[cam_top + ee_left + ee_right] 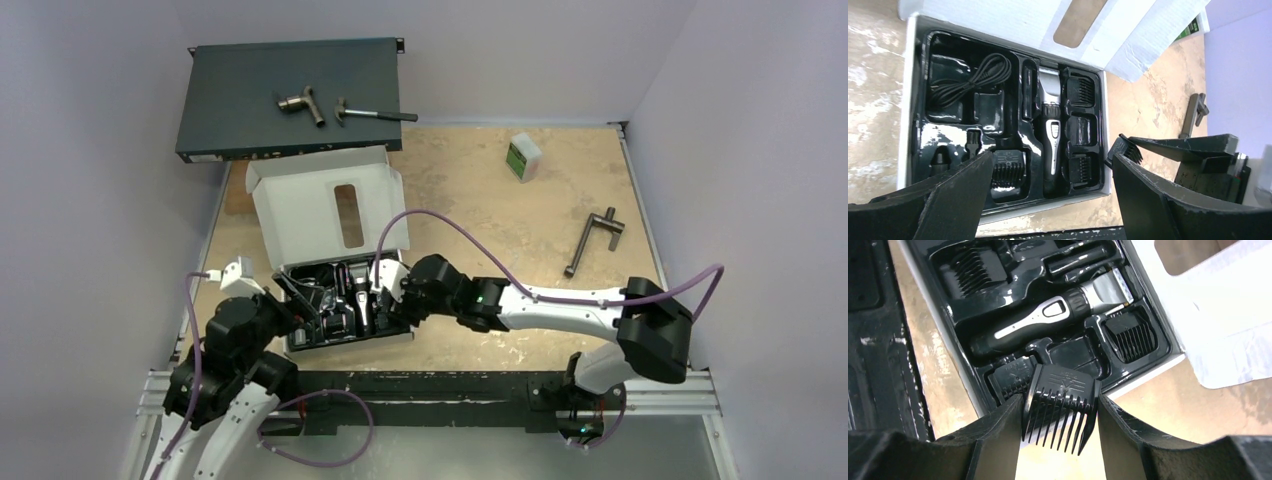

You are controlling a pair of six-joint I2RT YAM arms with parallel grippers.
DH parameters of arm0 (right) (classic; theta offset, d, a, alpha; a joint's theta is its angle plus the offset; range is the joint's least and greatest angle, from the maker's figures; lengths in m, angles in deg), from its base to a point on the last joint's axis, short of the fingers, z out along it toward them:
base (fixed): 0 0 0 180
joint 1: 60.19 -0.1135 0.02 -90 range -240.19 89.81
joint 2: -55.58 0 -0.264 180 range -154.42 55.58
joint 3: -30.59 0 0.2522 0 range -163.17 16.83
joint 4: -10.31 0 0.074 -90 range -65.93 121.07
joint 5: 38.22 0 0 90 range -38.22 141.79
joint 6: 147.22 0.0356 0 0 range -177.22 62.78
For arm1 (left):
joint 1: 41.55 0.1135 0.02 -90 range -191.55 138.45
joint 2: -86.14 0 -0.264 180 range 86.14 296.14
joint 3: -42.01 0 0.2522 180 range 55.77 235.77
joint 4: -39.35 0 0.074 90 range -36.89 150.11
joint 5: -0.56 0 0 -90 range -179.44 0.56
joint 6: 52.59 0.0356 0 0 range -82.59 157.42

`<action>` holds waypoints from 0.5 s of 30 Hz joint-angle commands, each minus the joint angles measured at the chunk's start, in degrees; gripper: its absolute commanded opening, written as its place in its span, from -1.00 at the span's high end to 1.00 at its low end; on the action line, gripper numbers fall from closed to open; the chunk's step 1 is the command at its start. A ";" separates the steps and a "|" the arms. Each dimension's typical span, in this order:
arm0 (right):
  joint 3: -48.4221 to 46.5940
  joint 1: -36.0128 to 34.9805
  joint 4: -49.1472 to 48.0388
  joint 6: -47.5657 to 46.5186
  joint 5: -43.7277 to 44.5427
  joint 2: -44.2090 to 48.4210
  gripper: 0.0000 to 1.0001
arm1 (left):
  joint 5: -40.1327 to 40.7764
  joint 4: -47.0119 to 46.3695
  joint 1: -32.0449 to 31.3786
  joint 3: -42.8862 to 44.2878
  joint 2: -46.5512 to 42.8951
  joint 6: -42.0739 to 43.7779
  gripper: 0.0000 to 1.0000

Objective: Sort the hair-cutting tools
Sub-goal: Adjust the haircut tool.

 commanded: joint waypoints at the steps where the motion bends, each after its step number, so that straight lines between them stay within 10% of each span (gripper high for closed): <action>1: 0.60 0.73 -8.39 -11.55 -8.12 4.81 0.25 | -6.41 -6.42 0.21 -2.60 2.01 -1.53 -0.76; 15: 6.23 -3.13 -8.23 -8.73 -11.45 19.21 0.55 | -36.35 -40.07 0.21 -13.52 10.50 -8.69 -0.72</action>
